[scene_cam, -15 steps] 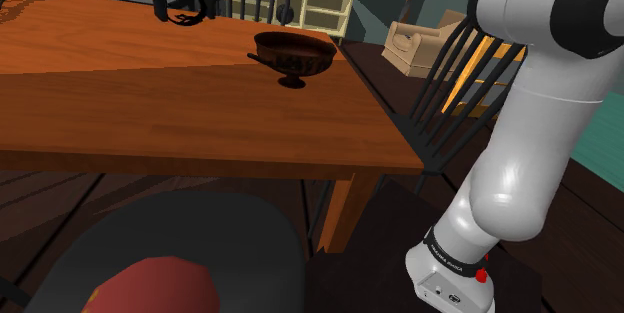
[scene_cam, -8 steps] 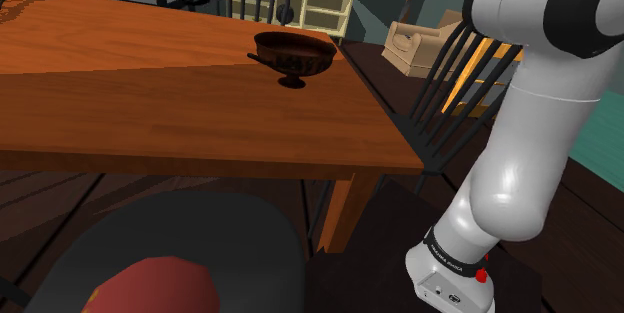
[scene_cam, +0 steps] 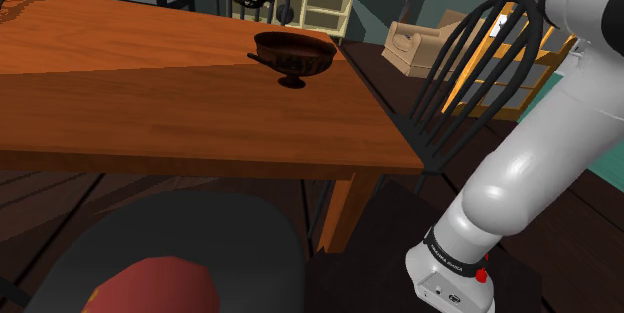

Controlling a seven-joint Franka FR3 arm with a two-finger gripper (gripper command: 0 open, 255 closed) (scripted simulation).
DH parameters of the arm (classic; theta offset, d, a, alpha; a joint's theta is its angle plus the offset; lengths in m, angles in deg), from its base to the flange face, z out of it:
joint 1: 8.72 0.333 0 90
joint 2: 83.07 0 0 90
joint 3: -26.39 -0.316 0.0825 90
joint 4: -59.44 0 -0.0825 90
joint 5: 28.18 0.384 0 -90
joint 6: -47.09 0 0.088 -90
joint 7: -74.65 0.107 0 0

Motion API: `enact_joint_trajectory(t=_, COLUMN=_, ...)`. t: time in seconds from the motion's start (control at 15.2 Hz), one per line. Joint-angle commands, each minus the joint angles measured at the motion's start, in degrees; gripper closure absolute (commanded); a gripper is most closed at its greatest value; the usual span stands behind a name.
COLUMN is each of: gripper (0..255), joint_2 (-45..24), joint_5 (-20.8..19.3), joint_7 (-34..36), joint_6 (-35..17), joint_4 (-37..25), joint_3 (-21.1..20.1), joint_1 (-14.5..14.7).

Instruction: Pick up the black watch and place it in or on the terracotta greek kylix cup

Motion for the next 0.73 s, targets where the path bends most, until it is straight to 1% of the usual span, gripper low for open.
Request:
enact_joint_trajectory(t=0.0, gripper=255, joint_2=4.25, joint_5=2.71, joint_7=-4.22, joint_6=-1.12, joint_4=4.43, joint_3=2.84, joint_1=-1.6)
enact_joint_trajectory(t=0.26, gripper=255, joint_2=9.16, joint_5=5.13, joint_7=-11.07, joint_6=-2.11, joint_4=9.68, joint_3=7.91, joint_1=-3.39)
enact_joint_trajectory(t=0.59, gripper=255, joint_2=13.51, joint_5=6.44, joint_7=-19.5, joint_6=-2.85, joint_4=14.62, joint_3=14.25, joint_1=-5.35)
enact_joint_trajectory(t=0.66, gripper=255, joint_2=13.88, joint_5=6.53, joint_7=-19.55, joint_6=-3.65, joint_4=15.78, joint_3=14.31, joint_1=-5.29)
